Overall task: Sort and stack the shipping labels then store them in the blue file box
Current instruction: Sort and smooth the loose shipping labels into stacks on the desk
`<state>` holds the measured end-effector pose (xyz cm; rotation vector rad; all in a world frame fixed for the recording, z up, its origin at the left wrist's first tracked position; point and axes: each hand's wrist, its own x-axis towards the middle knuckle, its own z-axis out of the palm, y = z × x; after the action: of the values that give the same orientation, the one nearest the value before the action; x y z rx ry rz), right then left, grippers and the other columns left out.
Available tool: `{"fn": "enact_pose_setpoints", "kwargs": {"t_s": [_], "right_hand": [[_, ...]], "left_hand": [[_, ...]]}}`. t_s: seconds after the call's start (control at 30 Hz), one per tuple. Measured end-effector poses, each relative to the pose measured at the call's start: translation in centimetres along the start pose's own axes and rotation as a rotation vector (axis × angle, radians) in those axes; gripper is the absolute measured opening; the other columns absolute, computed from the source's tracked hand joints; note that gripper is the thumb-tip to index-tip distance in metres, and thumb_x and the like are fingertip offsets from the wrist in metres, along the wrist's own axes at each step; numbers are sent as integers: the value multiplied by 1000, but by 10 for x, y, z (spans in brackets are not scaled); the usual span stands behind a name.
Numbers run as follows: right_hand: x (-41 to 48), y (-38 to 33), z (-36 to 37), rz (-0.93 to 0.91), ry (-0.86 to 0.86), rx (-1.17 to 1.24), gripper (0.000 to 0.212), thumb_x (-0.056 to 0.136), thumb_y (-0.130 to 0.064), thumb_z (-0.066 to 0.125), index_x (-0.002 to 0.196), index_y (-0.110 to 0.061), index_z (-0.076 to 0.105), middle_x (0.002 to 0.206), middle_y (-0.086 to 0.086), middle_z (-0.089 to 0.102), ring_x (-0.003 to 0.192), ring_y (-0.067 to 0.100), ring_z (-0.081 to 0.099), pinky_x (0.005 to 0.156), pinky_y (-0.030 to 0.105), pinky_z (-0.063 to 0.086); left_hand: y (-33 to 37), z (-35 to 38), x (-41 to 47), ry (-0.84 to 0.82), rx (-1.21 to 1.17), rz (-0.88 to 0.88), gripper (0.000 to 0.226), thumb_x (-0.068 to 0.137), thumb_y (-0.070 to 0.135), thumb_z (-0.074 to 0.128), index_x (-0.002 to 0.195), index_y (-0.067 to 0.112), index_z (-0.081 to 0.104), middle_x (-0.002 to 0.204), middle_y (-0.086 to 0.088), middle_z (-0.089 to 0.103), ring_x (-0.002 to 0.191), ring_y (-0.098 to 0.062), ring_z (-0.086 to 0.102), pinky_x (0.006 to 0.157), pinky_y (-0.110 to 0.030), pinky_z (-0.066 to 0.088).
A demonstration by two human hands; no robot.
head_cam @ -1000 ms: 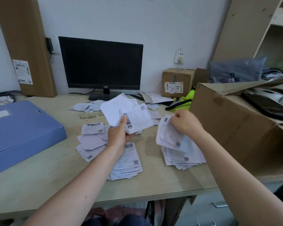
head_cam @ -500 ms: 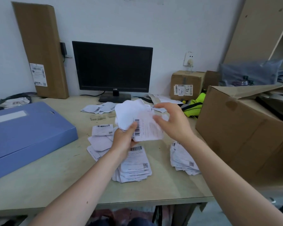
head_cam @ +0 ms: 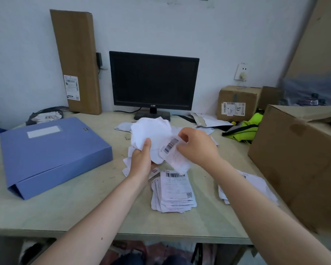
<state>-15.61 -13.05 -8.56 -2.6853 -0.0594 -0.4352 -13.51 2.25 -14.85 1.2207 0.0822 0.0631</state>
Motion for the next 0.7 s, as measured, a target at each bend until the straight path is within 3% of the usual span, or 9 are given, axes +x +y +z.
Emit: {"fn": "enact_pose_setpoints", "kwargs": {"t_s": [0.07,0.17,0.3,0.37,0.43,0.5,0.6,0.7], "right_hand": [[1,4,-1,128,-95,226,25,75,-11,63,94,-25,53,91,-2,69,81,21,66,69,38,57],[-5,8,3,258,-264,485,51,72,0,67,113,-23,48,105,16,66,79,27,66,79,48,59],[-16,8,11,294,-390,440,64,76,-2,70,132,-20,45,100,5,53,73,16,58,69,33,53],[-18,10,14,280,-489,268,77,76,-12,75,142,-22,37,96,-4,50,80,12,58,75,27,47],[-17,15,21,231,-394,196,96,70,-23,81,149,-26,26,114,-2,52,106,17,56,92,33,47],[-16,15,23,106,-121,266,101,66,-31,83,149,-32,24,139,-1,41,122,18,48,100,38,45],[-11,16,21,-288,133,74,82,73,-25,76,144,-37,36,153,-7,25,136,16,34,106,36,39],[-5,20,21,-464,194,-127,62,72,-19,75,129,-35,57,158,-2,24,144,25,26,109,44,34]], "left_hand": [[3,-6,3,66,-47,29,19,98,35,50,93,22,64,98,-3,71,93,-25,69,88,-49,55],[7,-10,1,95,-138,48,14,99,25,52,109,16,57,103,0,64,87,-16,66,81,-41,59],[6,-10,-3,92,-213,49,19,97,15,54,116,13,56,109,0,64,89,-16,66,71,-33,61],[3,-11,-1,89,-205,26,20,96,14,57,115,11,58,111,-1,65,78,-12,70,71,-32,61],[0,-12,1,76,-183,3,15,93,13,61,108,11,61,110,-3,67,76,-14,71,74,-35,61],[-2,-12,3,71,-100,-14,11,89,13,66,99,15,65,109,-8,70,86,-22,71,81,-46,59],[-1,-9,0,32,-72,-31,18,85,5,68,100,15,67,105,-11,72,97,-32,69,86,-54,55],[1,-7,-3,-60,-135,-20,24,84,-3,65,101,14,66,99,-7,74,92,-26,70,76,-40,58]]}}
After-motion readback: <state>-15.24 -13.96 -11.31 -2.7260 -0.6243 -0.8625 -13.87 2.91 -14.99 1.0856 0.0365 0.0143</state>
